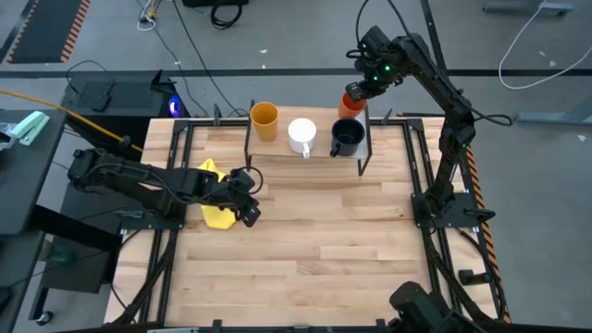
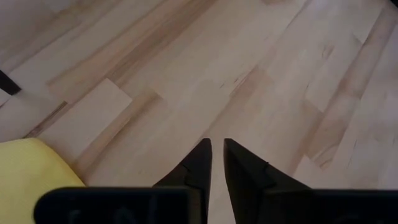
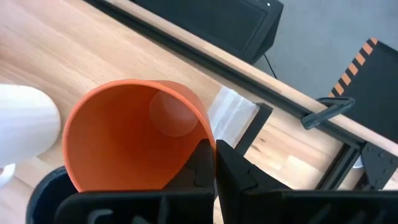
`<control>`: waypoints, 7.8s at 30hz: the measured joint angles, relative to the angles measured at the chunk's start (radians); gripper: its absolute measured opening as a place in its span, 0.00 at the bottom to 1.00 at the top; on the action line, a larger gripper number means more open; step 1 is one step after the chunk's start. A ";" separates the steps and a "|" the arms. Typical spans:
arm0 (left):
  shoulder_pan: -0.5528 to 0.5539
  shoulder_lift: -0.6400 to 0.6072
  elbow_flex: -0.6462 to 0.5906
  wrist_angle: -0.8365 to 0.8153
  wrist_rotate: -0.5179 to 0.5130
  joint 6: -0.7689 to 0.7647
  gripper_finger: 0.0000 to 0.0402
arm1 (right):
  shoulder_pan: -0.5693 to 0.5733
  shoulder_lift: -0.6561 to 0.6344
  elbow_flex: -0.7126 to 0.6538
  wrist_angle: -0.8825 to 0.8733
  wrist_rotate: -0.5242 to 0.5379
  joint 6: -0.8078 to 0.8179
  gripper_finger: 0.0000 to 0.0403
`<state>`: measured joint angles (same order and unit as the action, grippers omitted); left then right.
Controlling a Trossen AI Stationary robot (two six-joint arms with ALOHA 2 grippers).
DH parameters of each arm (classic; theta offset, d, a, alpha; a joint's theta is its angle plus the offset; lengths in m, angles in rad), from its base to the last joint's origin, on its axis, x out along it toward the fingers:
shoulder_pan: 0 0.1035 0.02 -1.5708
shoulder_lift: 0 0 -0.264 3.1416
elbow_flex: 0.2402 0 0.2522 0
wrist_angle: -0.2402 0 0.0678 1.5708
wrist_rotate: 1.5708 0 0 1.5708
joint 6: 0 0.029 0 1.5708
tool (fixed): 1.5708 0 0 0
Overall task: Stack small to large cups/mugs on shelf
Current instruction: Put the orange cup on the shelf, then return to Home Position
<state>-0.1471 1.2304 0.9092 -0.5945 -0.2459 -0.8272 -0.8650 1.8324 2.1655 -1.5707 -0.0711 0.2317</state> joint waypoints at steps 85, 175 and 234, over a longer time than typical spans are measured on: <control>0.000 0.000 0.000 0.054 -0.023 -0.023 0.08 | 0.177 -0.699 0.059 0.048 -0.009 0.112 0.18; 0.093 -1.076 -0.588 0.832 -0.049 0.395 0.09 | 0.464 -1.812 -2.083 2.442 -0.243 0.706 0.18; 0.093 -1.113 -0.885 0.714 -0.015 0.473 0.07 | 0.464 -1.800 -2.155 1.645 -0.409 0.315 0.18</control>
<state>-0.0544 0.1177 0.0242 0.1196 -0.2607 -0.3538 -0.4010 0.0322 0.0101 0.0740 -0.4797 0.5465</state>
